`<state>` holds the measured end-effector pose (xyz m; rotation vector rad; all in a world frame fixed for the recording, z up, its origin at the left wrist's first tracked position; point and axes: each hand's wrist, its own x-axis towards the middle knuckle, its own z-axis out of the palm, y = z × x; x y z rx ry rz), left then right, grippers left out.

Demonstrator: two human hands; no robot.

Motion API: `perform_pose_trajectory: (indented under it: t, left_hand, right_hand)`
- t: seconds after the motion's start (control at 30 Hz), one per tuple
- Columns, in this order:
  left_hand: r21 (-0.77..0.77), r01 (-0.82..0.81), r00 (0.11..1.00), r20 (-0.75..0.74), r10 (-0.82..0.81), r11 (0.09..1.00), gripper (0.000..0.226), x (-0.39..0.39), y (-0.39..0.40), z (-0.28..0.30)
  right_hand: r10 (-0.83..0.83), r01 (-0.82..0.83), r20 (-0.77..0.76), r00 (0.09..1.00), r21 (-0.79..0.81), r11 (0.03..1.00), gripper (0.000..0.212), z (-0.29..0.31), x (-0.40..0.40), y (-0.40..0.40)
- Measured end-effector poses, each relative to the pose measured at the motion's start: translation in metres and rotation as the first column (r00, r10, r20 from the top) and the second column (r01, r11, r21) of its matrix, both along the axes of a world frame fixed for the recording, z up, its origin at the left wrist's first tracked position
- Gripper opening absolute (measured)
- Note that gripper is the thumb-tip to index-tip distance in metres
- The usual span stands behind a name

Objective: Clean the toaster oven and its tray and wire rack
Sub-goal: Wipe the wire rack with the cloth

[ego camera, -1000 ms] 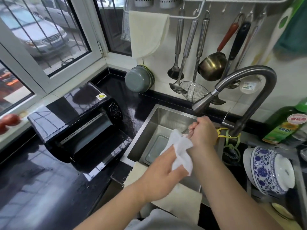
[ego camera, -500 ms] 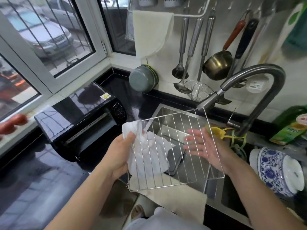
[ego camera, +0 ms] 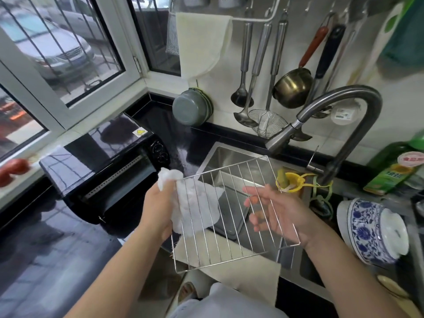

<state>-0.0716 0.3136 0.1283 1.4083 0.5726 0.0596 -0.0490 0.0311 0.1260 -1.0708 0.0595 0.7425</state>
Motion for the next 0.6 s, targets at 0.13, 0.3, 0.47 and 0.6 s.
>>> perform_pose_trajectory:
  t: [0.13,0.3,0.47,0.6]
  left_hand:
    - [0.062,-0.052,0.992,0.120,0.044,0.997,0.031,0.009,0.024,0.012]
    - [0.826,0.479,0.693,-0.147,-0.706,0.298,0.050,-0.009,0.019,-0.001]
    - [0.895,0.430,0.484,-0.338,-0.807,-0.117,0.061,-0.046,-0.023,-0.031]
    - [0.910,0.406,0.490,-0.297,-0.819,-0.087,0.067,-0.058,-0.029,-0.037]
  right_hand:
    - [-0.008,0.009,-0.054,0.999,0.027,1.000,0.061,-0.003,0.000,-0.006]
    - [-0.068,0.067,-0.059,0.996,-0.009,0.998,0.063,-0.004,0.000,-0.003]
    - [-0.373,0.378,-0.126,0.919,0.019,0.926,0.061,0.000,0.013,-0.005]
    - [-0.437,0.447,-0.194,0.878,0.005,0.895,0.063,-0.002,0.015,-0.009]
